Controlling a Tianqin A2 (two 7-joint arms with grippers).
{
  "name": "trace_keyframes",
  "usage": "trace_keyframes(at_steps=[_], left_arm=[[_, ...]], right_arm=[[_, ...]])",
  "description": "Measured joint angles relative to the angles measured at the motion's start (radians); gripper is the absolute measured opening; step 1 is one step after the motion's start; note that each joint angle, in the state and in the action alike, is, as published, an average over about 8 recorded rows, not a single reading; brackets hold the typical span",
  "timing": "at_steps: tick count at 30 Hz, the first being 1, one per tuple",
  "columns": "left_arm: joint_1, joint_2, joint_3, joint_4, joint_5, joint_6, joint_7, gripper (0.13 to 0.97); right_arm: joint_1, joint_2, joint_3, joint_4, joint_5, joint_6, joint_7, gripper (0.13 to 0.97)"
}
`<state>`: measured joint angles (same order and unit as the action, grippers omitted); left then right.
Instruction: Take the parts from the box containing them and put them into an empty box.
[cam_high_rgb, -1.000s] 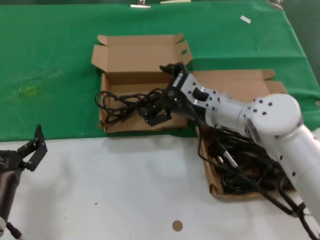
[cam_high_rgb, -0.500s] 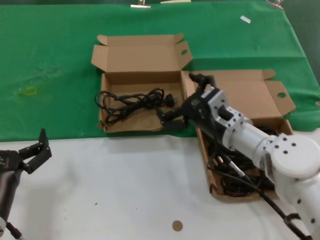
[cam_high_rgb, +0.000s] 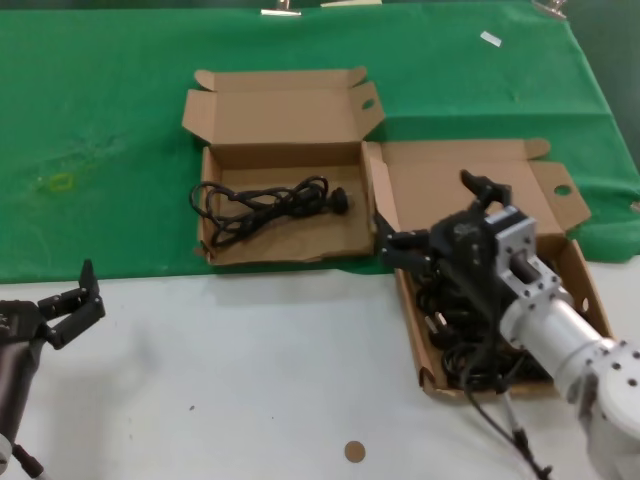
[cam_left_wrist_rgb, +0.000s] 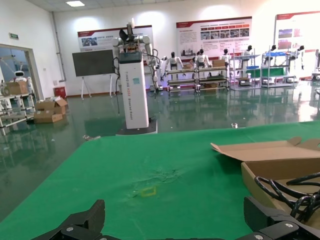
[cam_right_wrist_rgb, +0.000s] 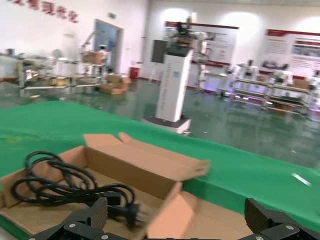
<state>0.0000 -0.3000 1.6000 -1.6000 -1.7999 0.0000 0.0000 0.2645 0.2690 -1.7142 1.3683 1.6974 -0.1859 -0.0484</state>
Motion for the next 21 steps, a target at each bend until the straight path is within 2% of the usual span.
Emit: trace_keyframes(at_steps=[11,21], left_arm=[[0.000,0.000,0.000,0.000,0.000,0.000,0.000,0.965],[0.000,0.000,0.000,0.000,0.000,0.000,0.000,0.966]], right_arm=[[-0.185,0.022,0.080,0.162,0.072,0.130,0.034,0.966],[-0.220,0.026,0.095,0.193,0.085,0.155,0.040,0.966]])
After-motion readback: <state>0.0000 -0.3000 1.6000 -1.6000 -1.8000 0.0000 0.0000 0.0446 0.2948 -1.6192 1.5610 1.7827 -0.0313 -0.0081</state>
